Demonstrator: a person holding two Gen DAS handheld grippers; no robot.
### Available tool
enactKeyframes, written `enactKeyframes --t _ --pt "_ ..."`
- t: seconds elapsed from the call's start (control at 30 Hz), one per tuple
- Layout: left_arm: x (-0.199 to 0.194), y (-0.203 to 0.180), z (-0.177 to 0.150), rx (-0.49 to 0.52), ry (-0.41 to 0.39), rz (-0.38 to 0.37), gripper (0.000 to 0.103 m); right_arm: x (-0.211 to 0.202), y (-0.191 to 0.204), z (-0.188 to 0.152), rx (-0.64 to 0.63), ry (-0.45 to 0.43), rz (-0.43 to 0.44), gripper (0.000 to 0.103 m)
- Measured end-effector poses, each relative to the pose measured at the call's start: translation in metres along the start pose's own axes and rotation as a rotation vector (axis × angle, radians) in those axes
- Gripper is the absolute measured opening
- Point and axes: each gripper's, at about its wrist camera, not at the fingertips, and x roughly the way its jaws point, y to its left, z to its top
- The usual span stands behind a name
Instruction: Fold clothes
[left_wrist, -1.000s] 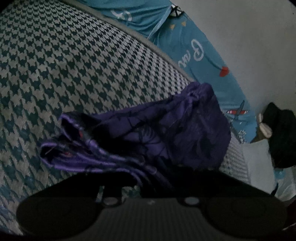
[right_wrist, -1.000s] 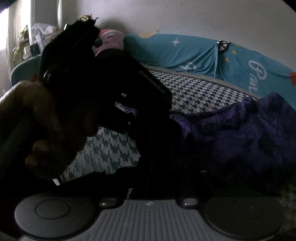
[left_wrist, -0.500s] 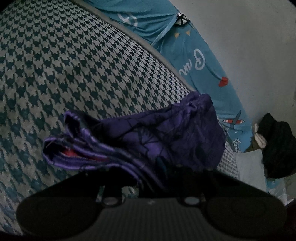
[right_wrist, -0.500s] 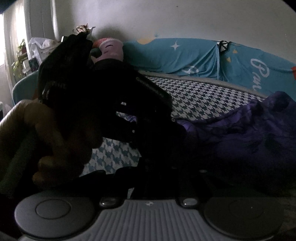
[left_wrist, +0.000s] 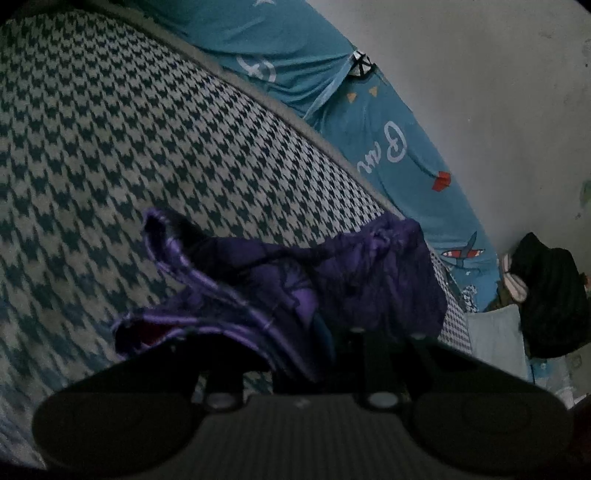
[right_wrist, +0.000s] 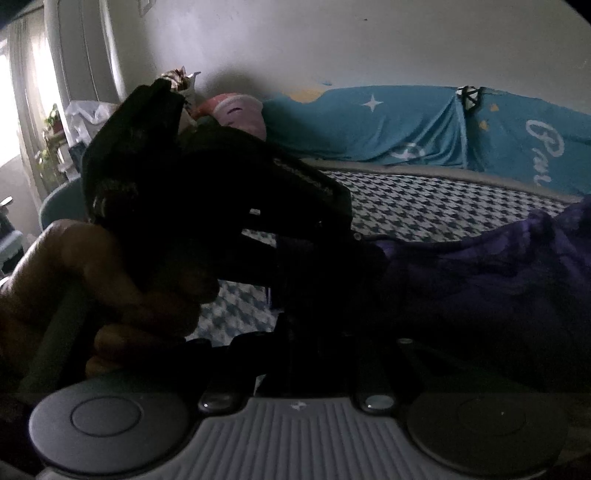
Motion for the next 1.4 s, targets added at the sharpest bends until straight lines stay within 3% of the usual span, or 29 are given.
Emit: enactKeyframes --t 0.5,0.77,0.87,0.97,1.03,1.13,1.2,1.4 --pt "-0.03 0.039 0.049 -0.028 -0.017 0.011 0.022 0.051 0.024 0.036 0.047 -0.007 0.114 0.015" --pt "-0.047 0.064 0.085 -0.058 -0.08 0.02 0.022 0.09 0.038 0.063 0.036 -0.013 0.171 0.016" --pt "-0.053 0.072 0.094 -0.058 -0.117 0.087 0.023 0.1 0.041 0.066 0.011 0.01 0.19 0.019" --pt "-0.054 0.082 0.097 -0.1 -0.132 0.175 0.046 0.098 0.038 0.067 -0.032 0.016 0.218 0.019" --pt "-0.057 0.085 0.096 -0.128 -0.154 0.224 0.053 0.097 0.033 0.069 -0.051 0.031 0.229 0.019" --pt "-0.062 0.08 0.097 -0.105 -0.209 0.288 0.067 0.087 0.023 0.072 -0.083 0.028 0.234 0.02" --pt "-0.065 0.076 0.098 -0.09 -0.247 0.329 0.085 0.079 0.011 0.074 -0.079 0.026 0.234 0.02" --pt "-0.068 0.054 0.098 -0.058 -0.301 0.328 0.091 0.053 -0.031 0.075 -0.059 -0.003 0.173 0.02"
